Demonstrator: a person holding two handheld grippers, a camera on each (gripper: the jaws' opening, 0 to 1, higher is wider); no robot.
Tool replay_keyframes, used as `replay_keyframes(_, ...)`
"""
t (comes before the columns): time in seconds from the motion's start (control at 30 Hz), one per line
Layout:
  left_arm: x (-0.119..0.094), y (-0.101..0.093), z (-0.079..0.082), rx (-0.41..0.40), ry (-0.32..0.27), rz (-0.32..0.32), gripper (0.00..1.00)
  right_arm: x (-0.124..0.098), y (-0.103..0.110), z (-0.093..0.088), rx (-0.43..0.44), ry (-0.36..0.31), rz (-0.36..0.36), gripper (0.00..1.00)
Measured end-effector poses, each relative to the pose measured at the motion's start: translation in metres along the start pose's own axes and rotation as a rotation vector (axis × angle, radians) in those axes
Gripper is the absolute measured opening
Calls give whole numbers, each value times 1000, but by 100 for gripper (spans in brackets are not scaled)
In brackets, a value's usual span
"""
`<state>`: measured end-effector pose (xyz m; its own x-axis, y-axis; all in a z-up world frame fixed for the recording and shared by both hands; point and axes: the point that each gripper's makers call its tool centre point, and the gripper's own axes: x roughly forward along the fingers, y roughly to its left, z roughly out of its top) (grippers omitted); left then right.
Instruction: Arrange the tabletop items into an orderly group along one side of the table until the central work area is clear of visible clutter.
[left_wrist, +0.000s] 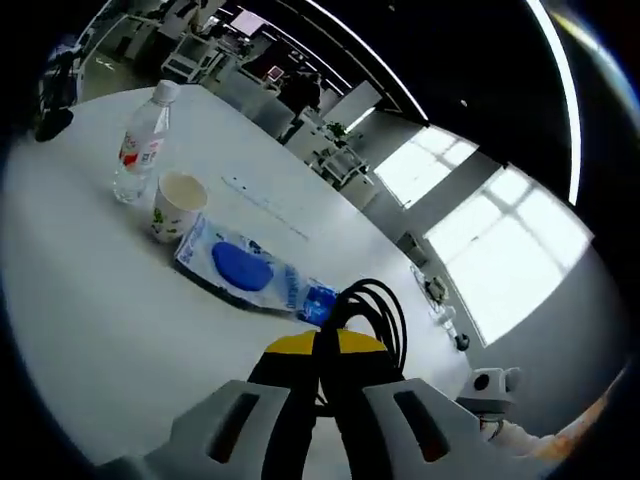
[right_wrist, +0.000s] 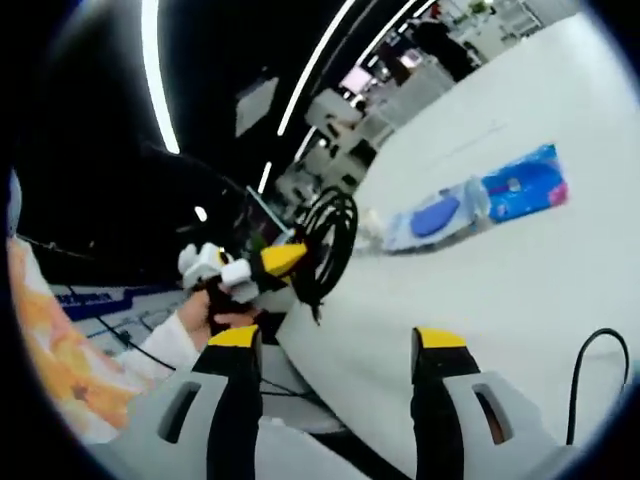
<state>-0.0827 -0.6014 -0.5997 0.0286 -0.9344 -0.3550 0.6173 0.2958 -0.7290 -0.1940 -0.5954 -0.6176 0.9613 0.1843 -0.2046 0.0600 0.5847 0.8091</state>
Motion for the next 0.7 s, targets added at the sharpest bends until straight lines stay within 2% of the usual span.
replay_keyframes(0.03,3,-3,-2,-5,5,-10,1,2,1,5,28,-32,0,56)
replay_keyframes(0.13,11,-12,-13,-35,24,-34,1,5,8,12,14,-45,15,51)
replay_keyframes(0.23,18,-19,-25,-24,57,-53,1,6,12,27,38,-109,30,35)
replay_keyframes(0.27,18,-18,-26,-27,53,-50,1,4,6,28,62,-107,11,31)
replay_keyframes(0.3,18,-20,-26,-61,50,-63,1,2,2,32,62,-126,-6,25)
replay_keyframes(0.33,19,-21,-25,-93,44,-77,1,-2,-3,34,60,-127,-23,12)
replay_keyframes(0.37,20,-20,-25,-91,49,-84,1,-5,-8,37,40,-134,-35,7)
replay_keyframes(0.4,21,-21,-26,-74,60,-82,1,-6,-6,42,124,-156,-17,6)
replay_keyframes(0.43,22,-22,-31,-49,84,-80,1,-7,-6,42,148,-148,-17,6)
replay_keyframes(0.53,26,-25,-37,34,125,-80,1,-12,-14,46,94,-156,-62,4)
replay_keyframes(0.7,37,-34,-49,66,182,-96,2,-22,-32,66,133,-220,-132,3)
